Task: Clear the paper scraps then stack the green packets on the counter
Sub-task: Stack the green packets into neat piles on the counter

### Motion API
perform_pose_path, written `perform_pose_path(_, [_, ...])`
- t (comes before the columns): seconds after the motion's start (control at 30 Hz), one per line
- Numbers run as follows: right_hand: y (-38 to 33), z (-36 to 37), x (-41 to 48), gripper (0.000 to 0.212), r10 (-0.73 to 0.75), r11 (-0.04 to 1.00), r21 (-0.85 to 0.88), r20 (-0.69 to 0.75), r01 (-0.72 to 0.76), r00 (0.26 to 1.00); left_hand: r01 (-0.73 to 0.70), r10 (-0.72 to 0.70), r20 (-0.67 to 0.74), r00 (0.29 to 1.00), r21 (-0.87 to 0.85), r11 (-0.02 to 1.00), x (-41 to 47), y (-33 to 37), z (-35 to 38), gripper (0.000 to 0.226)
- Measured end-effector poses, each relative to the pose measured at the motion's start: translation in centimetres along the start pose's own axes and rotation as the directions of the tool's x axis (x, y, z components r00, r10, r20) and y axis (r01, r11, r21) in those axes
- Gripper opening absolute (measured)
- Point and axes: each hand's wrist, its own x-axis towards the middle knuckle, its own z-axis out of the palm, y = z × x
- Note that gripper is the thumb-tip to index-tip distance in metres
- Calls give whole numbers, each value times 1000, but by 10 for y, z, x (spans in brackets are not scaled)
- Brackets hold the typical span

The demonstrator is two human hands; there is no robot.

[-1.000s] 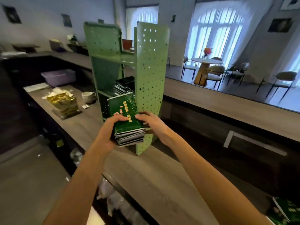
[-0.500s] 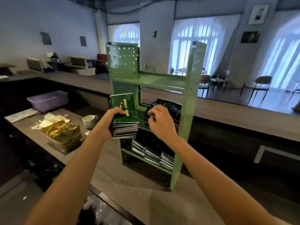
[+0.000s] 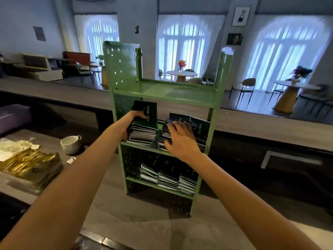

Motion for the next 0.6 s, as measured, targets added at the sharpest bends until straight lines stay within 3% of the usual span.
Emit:
perform_pose_path(0.17, [3,5,2,55,3,1000,-4,-26,-3,1000,62,-69,78,995,78,995,26,-1,-3,26])
perform_pose_path(0.33, [3,8,6,51,6,1000,4,-71,-6,997,102,-119,165,979,108,989,38,-7,-7,43])
perform_pose_path(0.6, [7,13,6,51,18,1000,7,-98,-18,995,72,-93,94,991,209,975,36,4,-4,32])
